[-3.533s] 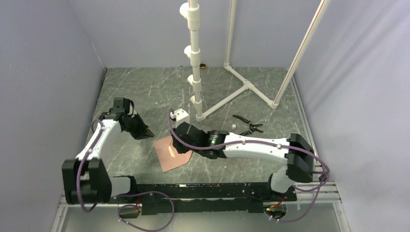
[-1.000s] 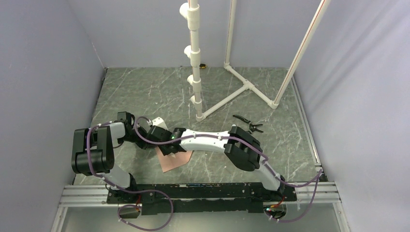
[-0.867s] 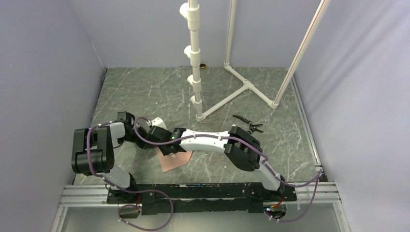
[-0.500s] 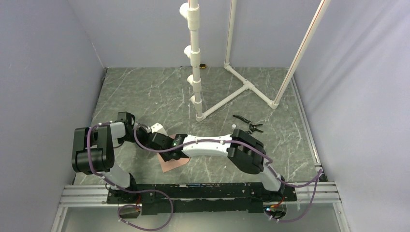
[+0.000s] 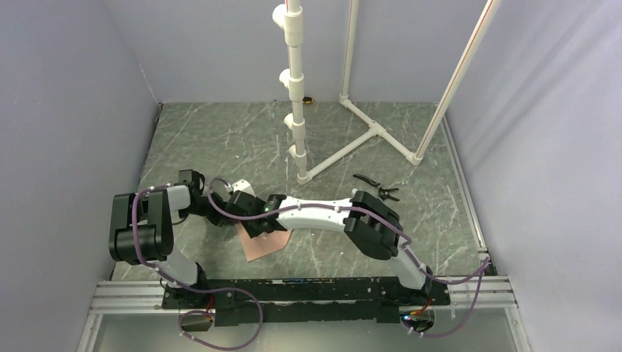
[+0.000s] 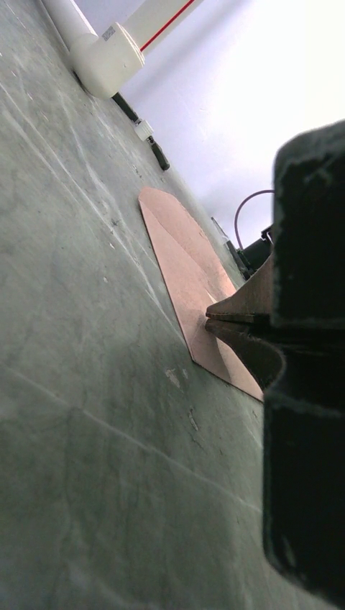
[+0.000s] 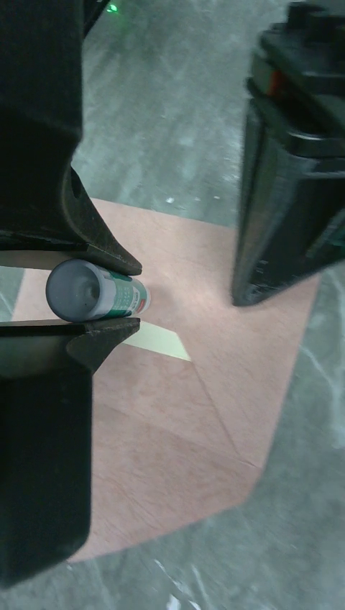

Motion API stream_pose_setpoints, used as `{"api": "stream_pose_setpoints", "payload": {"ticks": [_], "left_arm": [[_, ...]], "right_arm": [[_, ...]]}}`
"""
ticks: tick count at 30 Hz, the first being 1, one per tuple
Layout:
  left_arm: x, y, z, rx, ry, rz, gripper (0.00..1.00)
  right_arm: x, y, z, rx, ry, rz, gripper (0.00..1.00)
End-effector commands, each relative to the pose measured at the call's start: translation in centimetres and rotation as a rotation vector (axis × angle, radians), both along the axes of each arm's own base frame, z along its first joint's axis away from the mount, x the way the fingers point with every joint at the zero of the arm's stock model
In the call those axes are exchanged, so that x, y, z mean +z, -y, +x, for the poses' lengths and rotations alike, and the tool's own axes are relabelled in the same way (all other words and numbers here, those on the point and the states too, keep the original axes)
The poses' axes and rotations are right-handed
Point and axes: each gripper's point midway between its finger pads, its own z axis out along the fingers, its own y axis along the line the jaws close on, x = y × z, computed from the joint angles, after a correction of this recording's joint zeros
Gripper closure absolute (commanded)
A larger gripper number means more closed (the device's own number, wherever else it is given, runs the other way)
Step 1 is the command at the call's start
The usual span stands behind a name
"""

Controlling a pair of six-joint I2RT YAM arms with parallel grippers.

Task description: Place the letter into the envelope and seal it

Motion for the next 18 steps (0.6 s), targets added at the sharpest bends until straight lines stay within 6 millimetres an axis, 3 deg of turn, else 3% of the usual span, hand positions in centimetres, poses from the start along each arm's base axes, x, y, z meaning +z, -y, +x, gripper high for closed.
{"api": "stream_pose_setpoints", "payload": {"ticks": [1, 6, 14, 18], "left_arm": [[-2.9, -1.6, -1.1, -0.001, -0.057, 0.131, 0.97], [-3.0, -1.5, -1.0, 0.003, -0.057, 0.122, 0.97], [-3.1, -1.4, -1.0, 0.009, -0.059, 0.116, 0.98], [-3.1, -1.4, -1.1, 0.010, -0.061, 0.116, 0.97]], "right_arm": [[-1.8, 0.6, 2.2, 0.018, 0.018, -0.081, 1.00], [-1.8, 0.2, 0.2, 0.066, 0.005, -0.080, 1.00], [-1.4, 2.6, -3.1, 0.060, -0.053, -0.092, 1.00], [-2.1, 3.4, -3.5, 0.050, -0.068, -0.104, 1.00]]}}
